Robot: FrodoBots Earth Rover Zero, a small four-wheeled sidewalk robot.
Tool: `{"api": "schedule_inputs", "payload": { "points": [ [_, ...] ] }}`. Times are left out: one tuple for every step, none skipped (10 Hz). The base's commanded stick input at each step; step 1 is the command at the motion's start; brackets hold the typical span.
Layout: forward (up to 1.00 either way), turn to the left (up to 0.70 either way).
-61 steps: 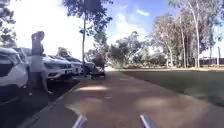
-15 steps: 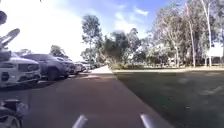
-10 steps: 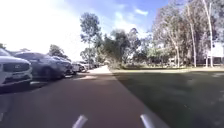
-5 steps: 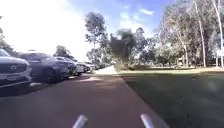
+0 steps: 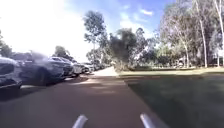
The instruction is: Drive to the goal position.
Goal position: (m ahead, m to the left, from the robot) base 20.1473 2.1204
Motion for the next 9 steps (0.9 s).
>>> {"api": "schedule_inputs", "payload": {
  "points": [
    [1.00,0.00],
    [1.00,0.00],
    [1.00,0.00],
    [1.00,0.00],
    [1.00,0.00],
    [1.00,0.00],
    [1.00,0.00],
    [1.00,0.00],
    [1.00,0.00]
  ]
}}
